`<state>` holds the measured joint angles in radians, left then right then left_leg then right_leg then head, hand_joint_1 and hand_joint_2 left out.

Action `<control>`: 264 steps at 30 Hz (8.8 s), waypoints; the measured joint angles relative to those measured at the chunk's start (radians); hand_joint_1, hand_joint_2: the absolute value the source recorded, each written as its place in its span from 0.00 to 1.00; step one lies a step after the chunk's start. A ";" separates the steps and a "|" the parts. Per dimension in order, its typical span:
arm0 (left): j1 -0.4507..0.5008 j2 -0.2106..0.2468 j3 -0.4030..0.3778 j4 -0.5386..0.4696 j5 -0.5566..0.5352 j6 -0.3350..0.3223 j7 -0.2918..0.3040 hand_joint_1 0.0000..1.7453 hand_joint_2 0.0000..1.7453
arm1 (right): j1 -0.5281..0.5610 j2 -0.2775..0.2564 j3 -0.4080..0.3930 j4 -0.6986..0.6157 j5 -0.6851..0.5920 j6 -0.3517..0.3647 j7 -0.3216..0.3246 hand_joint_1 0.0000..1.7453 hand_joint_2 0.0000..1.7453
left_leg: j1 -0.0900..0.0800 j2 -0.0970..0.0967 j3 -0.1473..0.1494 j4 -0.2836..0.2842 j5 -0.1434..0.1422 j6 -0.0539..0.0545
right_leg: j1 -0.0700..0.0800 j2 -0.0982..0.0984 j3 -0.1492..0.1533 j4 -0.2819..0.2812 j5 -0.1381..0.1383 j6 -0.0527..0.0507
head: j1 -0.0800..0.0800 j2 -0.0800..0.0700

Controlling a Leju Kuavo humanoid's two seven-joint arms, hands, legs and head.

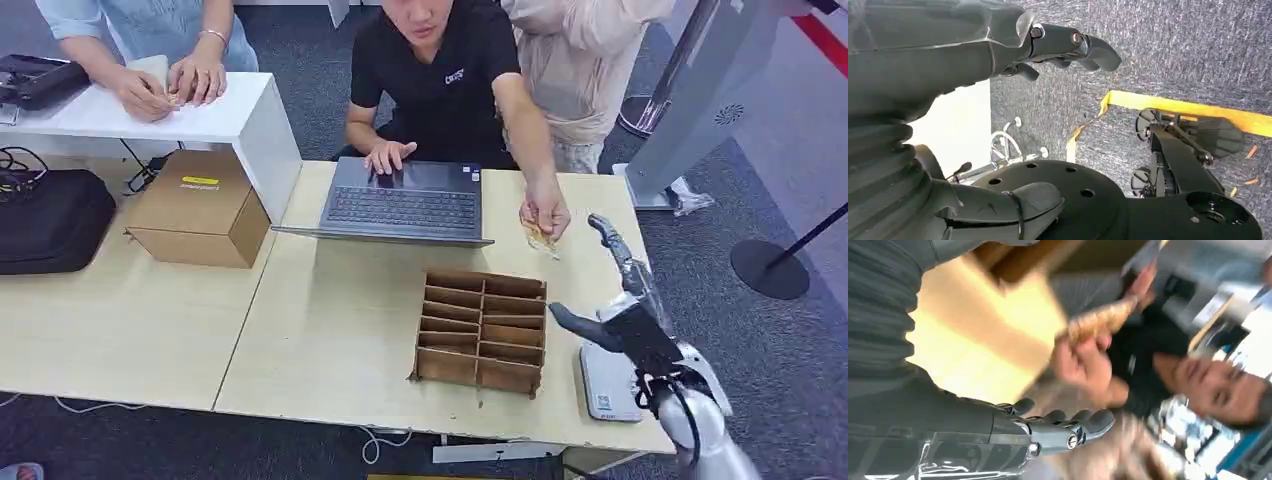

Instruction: Pass the card to the sensor for recognition and then transmit it.

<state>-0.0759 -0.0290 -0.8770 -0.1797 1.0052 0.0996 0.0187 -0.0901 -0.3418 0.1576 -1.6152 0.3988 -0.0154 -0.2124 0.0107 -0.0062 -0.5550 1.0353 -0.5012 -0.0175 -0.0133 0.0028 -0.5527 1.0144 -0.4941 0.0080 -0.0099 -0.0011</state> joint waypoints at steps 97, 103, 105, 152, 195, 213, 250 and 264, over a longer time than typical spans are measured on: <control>0.002 0.006 -0.066 0.000 0.090 0.009 0.000 0.00 1.00 | -0.198 -0.026 -0.198 0.163 -0.270 0.019 0.006 1.00 1.00 | 0.000 -0.006 -0.006 0.001 0.003 0.000 | 0.000 -0.005 -0.005 -0.001 0.003 0.001 | 0.000 0.000; 0.005 0.007 -0.066 0.000 0.102 0.008 0.000 0.00 1.00 | -0.049 -0.030 -0.370 0.136 -0.384 0.194 0.040 1.00 1.00 | 0.000 -0.006 -0.007 0.001 0.002 0.000 | 0.000 -0.006 -0.006 -0.001 0.002 0.001 | 0.000 0.000; 0.005 0.007 -0.066 0.000 0.106 0.009 0.000 0.00 1.00 | 0.004 -0.031 -0.412 0.124 -0.411 0.231 0.063 1.00 1.00 | 0.000 -0.007 -0.008 0.001 0.002 0.000 | 0.000 -0.006 -0.006 -0.001 0.002 0.001 | 0.001 0.000; 0.006 0.007 -0.068 0.000 0.134 0.014 0.014 0.00 1.00 | 0.064 0.048 -0.319 0.399 -0.302 0.231 0.125 1.00 1.00 | 0.000 -0.005 -0.008 0.001 0.003 0.001 | 0.000 -0.005 -0.007 0.000 0.003 0.001 | 0.000 0.000; 0.004 0.010 -0.090 0.000 0.153 0.006 0.014 0.00 1.00 | 0.094 0.108 -0.333 0.388 -0.090 0.199 0.195 1.00 1.00 | 0.000 -0.005 -0.008 0.001 0.003 0.001 | 0.000 -0.005 -0.007 0.000 0.003 0.000 | 0.000 0.000; 0.005 0.010 -0.090 0.000 0.168 0.009 0.011 0.00 1.00 | 0.083 0.122 -0.333 0.363 -0.128 0.228 0.147 1.00 1.00 | 0.000 -0.005 -0.008 0.001 0.003 0.001 | 0.000 -0.005 -0.007 0.000 0.003 0.001 | 0.000 0.000; -0.018 0.008 -0.154 0.000 0.154 -0.003 -0.018 0.00 1.00 | -0.841 0.161 0.240 0.832 0.570 -0.136 0.125 1.00 1.00 | 0.000 -0.006 -0.014 0.001 0.013 -0.003 | 0.000 -0.005 -0.014 0.004 0.009 -0.001 | 0.000 0.000; -0.019 0.010 -0.166 0.001 0.162 -0.005 -0.018 0.00 1.00 | -0.994 0.221 0.314 1.102 0.600 -0.163 0.148 1.00 1.00 | 0.000 -0.006 -0.015 0.001 0.013 -0.003 | 0.000 -0.005 -0.015 0.003 0.010 -0.001 | 0.000 0.000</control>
<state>-0.0950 -0.0191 -1.0430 -0.1789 1.1669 0.0950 0.0008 -1.0837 -0.1205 0.4719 -0.5134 0.9987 -0.1781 -0.0645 0.0111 -0.0123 -0.5698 1.0362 -0.4883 -0.0204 -0.0132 -0.0018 -0.5672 1.0177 -0.4844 0.0071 -0.0095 -0.0011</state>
